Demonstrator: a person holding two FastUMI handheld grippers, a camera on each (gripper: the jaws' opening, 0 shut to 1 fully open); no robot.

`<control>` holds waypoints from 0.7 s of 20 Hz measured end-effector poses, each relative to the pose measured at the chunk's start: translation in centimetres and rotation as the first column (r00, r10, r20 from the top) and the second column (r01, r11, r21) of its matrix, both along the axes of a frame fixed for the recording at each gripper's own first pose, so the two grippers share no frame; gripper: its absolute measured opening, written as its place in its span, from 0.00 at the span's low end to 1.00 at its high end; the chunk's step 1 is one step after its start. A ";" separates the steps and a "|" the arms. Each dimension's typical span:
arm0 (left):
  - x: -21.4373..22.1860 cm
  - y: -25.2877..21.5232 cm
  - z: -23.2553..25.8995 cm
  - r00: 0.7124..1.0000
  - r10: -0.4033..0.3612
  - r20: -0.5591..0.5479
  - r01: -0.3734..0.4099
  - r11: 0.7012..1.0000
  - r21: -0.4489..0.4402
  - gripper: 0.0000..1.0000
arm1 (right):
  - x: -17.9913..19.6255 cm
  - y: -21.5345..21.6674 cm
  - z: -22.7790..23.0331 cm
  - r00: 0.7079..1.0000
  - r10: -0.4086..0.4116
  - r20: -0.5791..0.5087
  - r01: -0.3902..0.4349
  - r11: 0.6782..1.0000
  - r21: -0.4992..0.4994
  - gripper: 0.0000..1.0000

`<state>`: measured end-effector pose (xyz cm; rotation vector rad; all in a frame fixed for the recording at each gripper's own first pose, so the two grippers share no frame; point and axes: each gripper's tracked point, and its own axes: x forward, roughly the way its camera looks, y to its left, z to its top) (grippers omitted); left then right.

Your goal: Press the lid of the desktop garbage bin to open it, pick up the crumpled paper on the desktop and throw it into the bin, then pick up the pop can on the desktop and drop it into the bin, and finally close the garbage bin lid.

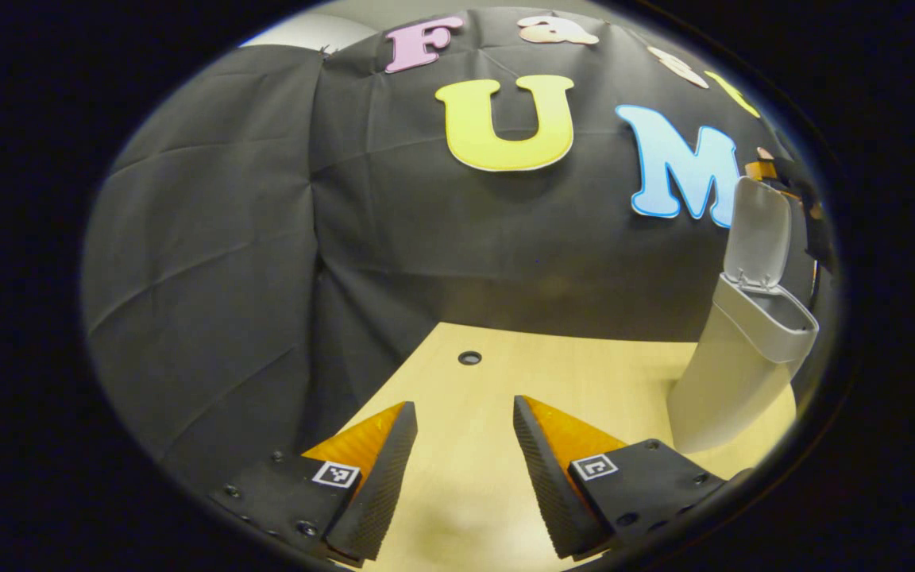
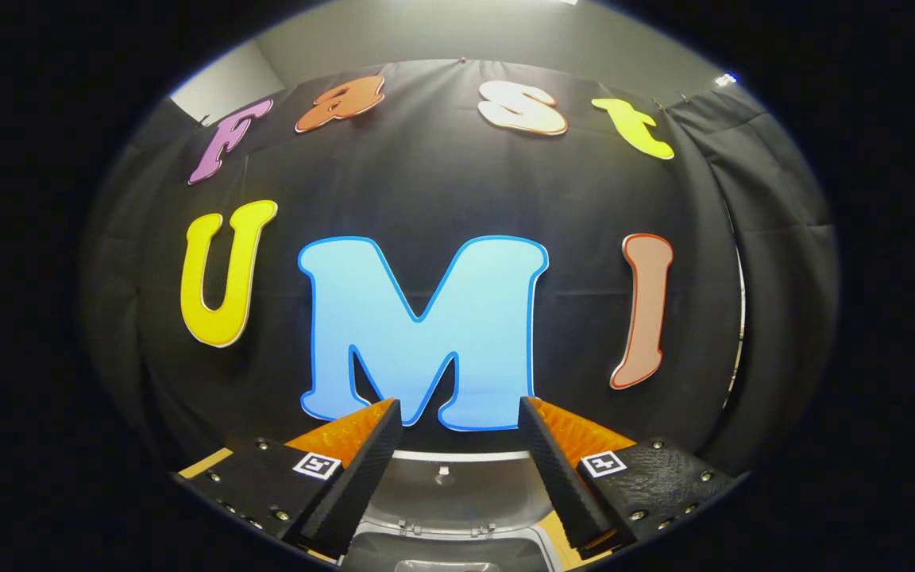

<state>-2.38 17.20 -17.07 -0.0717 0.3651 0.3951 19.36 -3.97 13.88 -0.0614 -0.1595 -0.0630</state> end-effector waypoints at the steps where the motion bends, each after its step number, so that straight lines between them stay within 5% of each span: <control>1: 0.1 -0.1 0.0 1.000 -0.002 0.001 0.002 1.000 -0.001 0.89 | 0.0 -0.2 -0.2 1.000 -0.001 -0.004 0.001 1.000 0.000 0.94; 2: 0.1 -0.2 0.0 1.000 -0.003 0.003 0.003 1.000 0.000 0.82 | -0.2 -0.1 -0.3 1.000 0.004 -0.009 -0.004 1.000 0.004 0.94; 14: 1.5 -2.8 0.5 0.997 -0.074 0.020 0.073 0.997 0.020 0.82 | -4.4 0.2 -2.8 0.996 0.054 -0.065 -0.052 0.998 0.025 0.95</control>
